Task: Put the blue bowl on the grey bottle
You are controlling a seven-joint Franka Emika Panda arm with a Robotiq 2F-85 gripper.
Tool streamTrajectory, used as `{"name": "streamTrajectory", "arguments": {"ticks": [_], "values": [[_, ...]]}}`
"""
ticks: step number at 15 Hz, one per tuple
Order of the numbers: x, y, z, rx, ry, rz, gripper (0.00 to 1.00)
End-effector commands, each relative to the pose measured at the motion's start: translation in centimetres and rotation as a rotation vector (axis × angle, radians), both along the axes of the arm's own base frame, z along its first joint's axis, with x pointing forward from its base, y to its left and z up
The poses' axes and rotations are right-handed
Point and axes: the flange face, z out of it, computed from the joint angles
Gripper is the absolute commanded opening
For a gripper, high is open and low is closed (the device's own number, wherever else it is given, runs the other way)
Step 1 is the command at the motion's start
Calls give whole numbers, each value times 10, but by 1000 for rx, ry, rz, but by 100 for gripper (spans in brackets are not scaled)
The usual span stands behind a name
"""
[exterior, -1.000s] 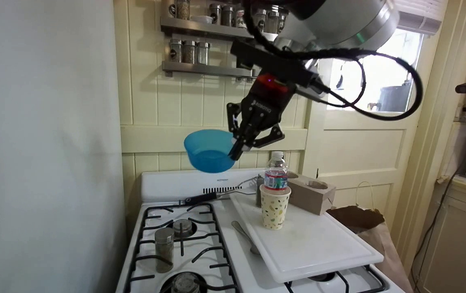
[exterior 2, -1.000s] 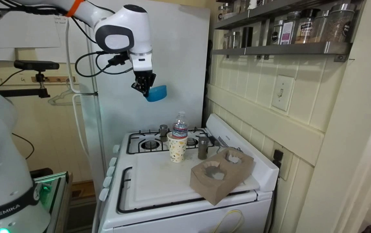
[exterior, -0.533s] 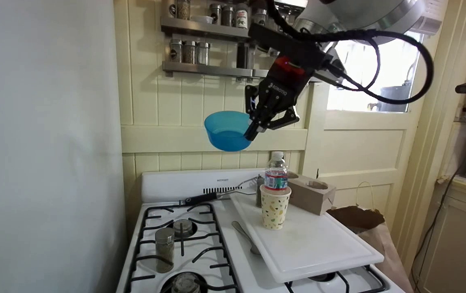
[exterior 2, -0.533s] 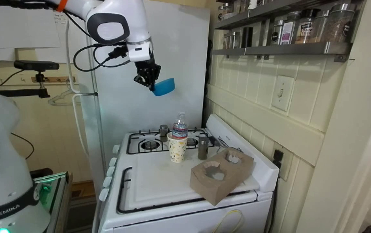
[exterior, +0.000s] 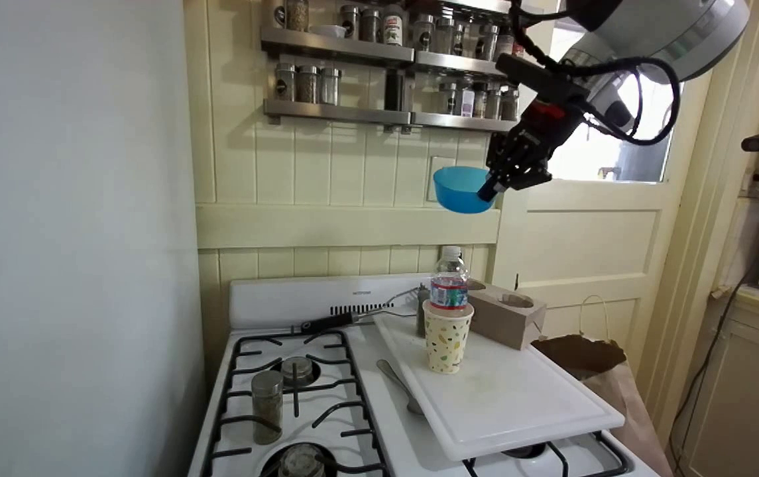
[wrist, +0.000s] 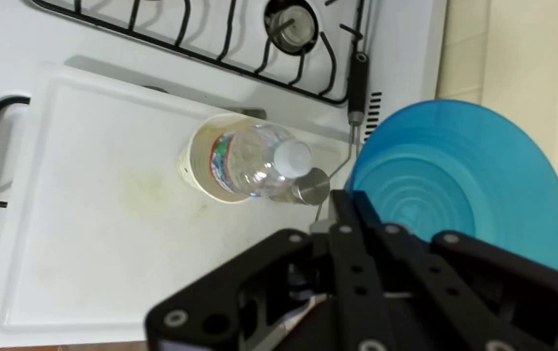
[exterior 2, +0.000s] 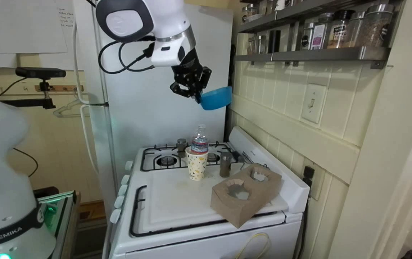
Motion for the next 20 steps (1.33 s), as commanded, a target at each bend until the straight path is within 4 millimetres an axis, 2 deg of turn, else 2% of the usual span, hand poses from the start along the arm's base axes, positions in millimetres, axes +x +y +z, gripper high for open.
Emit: {"name": "streamTrajectory", "arguments": {"ticks": [1, 5, 7, 8, 10, 11, 16, 20], "values": [[8, -21, 19, 36, 12, -87, 1], [24, -55, 2, 93, 157, -120, 1], [31, -66, -17, 112, 208, -144, 1], [18, -56, -5, 97, 145, -116, 4], [26, -66, -19, 105, 179, -132, 4], [28, -65, -24, 125, 178, -133, 1], [31, -101, -61, 159, 198, -216, 1], [52, -113, -90, 133, 246, -151, 1]]}}
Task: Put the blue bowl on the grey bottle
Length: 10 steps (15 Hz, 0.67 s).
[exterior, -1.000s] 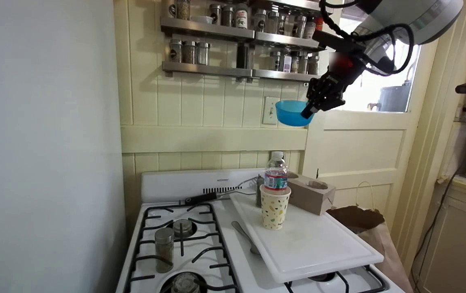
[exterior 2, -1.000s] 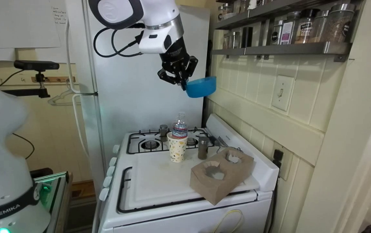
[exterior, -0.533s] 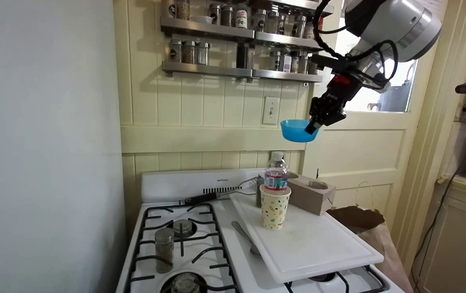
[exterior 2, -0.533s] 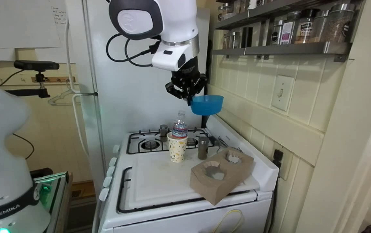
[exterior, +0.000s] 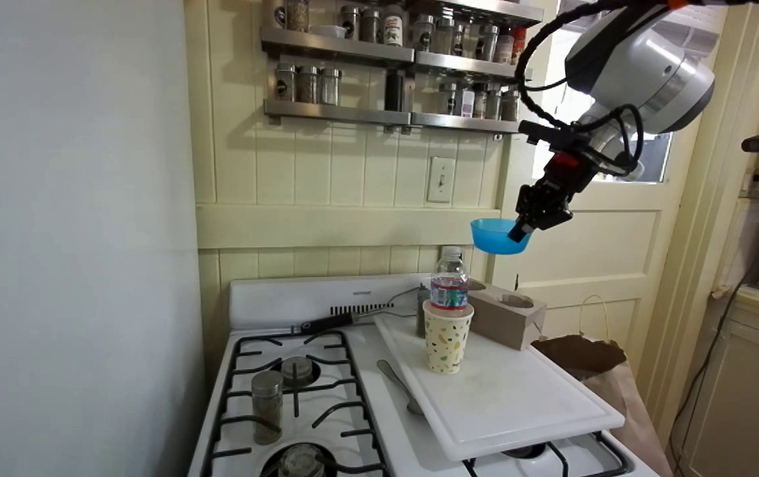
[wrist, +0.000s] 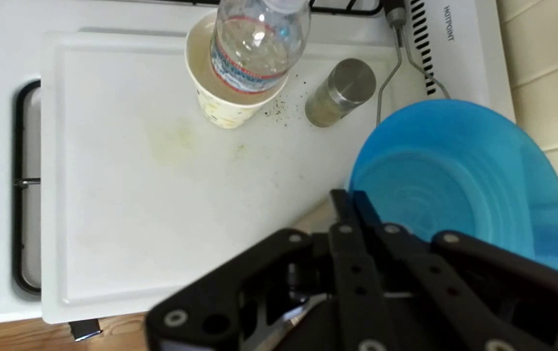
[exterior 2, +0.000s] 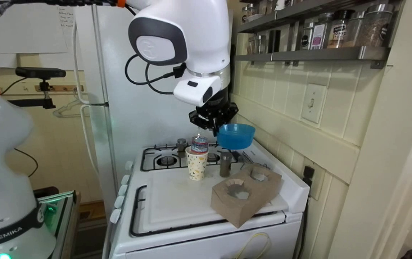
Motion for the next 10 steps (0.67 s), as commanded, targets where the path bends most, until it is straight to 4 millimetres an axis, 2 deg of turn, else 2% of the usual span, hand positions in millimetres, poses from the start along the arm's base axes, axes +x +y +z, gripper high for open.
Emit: {"name": "streamTrajectory", "arguments": {"ticks": [1, 3, 4, 8, 10], "values": [[26, -5, -22, -21, 15, 86, 1], [39, -1, -29, -28, 21, 162, 1], [22, -2, -24, -30, 15, 102, 4], [38, -1, -33, -42, 20, 141, 1], [51, 13, -39, -76, 40, 196, 1]]}}
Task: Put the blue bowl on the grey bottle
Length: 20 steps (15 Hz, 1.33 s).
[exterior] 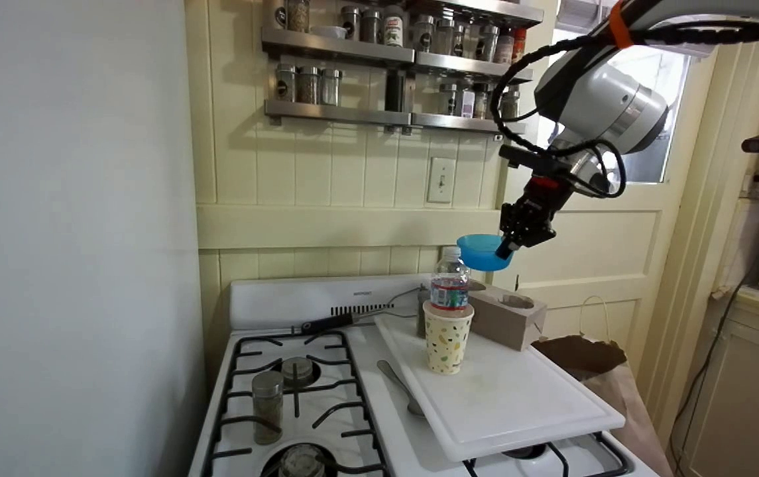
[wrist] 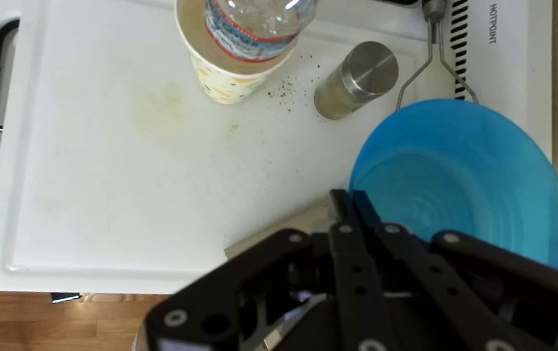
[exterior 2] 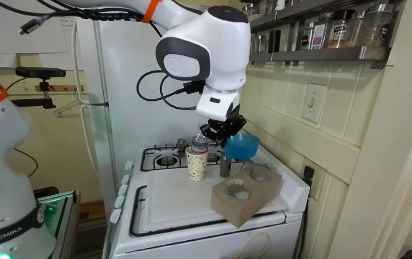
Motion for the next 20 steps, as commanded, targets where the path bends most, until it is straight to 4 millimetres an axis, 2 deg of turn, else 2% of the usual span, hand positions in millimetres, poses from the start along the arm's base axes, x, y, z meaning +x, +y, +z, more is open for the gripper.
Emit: {"name": "streamTrajectory", "arguments": {"ticks": [1, 6, 13, 15, 20], "values": [[18, 21, -9, -23, 4, 67, 1], [51, 55, -25, -25, -30, 119, 1], [77, 70, -51, 65, -27, 167, 1], [77, 77, -51, 58, -6, 184, 1], [60, 90, -30, 20, -5, 214, 1]]}}
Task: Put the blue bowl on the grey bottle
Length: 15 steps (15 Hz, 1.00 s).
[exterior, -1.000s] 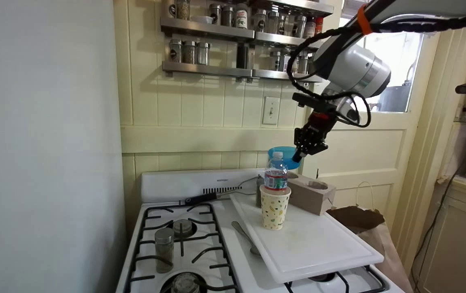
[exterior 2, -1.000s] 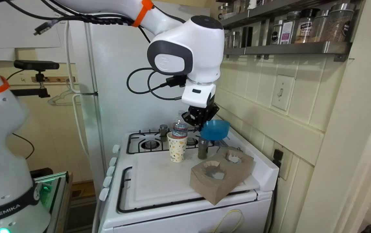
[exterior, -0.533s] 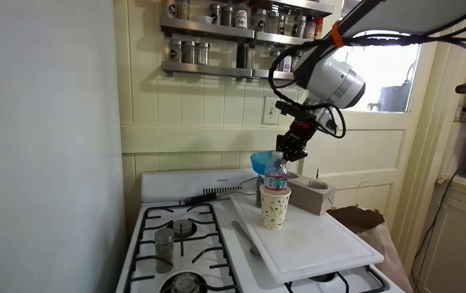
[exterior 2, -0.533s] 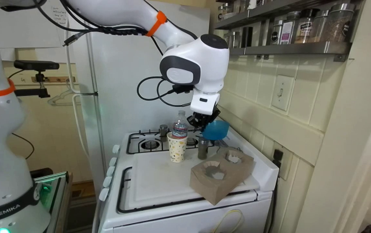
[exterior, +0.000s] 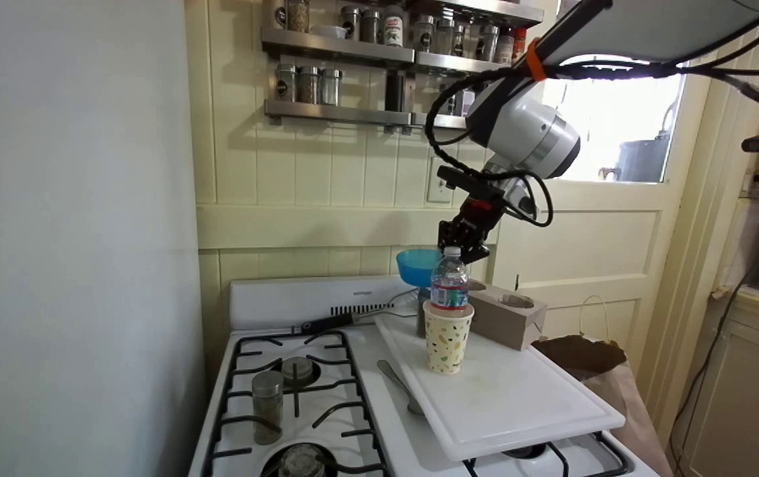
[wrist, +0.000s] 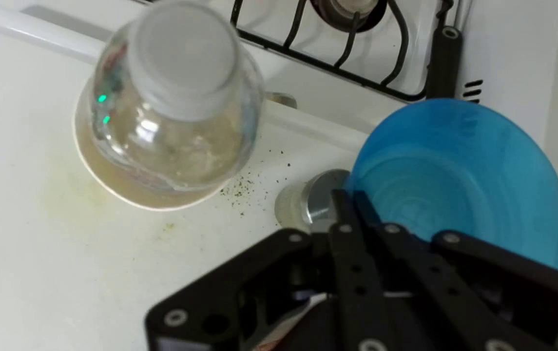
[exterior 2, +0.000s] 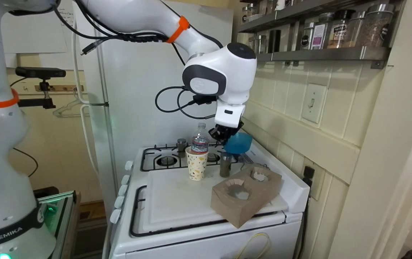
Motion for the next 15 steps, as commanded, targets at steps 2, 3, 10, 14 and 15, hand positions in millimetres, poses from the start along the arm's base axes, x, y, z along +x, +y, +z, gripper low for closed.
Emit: {"name": "streamTrajectory", "arguments": {"ticks": [2, 3, 10, 14, 15], "values": [[-24, 11, 24, -20, 19, 26, 1], [-29, 12, 25, -16, 27, 32, 1], [-46, 18, 8, 33, 64, 18, 1], [-50, 13, 2, 30, 64, -17, 1], [-50, 12, 3, 28, 60, -26, 1]]}}
